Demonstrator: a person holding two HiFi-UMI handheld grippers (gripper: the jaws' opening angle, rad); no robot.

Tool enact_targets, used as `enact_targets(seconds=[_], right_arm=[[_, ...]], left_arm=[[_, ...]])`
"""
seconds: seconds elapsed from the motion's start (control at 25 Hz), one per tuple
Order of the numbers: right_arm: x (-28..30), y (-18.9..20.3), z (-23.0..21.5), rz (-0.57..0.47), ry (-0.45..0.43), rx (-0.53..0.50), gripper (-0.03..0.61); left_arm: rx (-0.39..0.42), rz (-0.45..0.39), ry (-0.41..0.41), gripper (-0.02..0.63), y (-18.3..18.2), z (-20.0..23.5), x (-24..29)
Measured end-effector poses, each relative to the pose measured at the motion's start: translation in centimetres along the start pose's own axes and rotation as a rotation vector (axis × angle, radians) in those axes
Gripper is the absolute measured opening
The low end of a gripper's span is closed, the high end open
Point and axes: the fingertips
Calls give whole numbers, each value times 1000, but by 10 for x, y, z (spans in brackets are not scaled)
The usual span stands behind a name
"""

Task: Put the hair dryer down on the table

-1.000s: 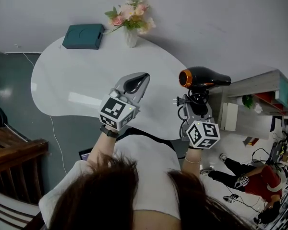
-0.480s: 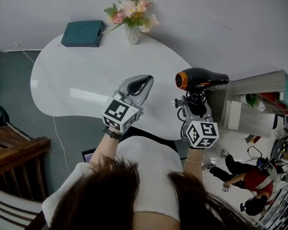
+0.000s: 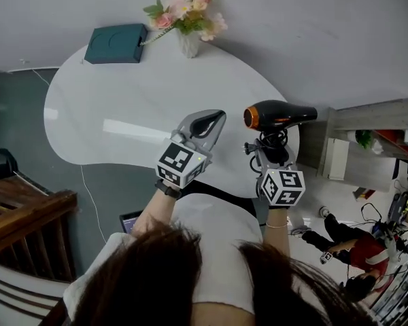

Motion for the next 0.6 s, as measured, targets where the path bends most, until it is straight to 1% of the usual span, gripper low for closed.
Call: enact_targets(seconds=[0.24, 0.4, 0.6], right_arm=[[13, 27, 2, 61, -2, 10, 230], [27, 44, 5, 110, -6, -14, 230], [38, 67, 7, 175, -3, -37, 230]], left_arm=[[-21, 38, -5, 63, 24, 5, 1], [-43, 53, -18, 63, 36, 9, 0], [-54, 76, -4, 63, 50, 5, 0]])
Point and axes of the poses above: the fingertips, and each gripper's own axes: x forward along the fingers, z to its left, y out of its underside, and after that the axes turned 4 degrees about -x, right-handed
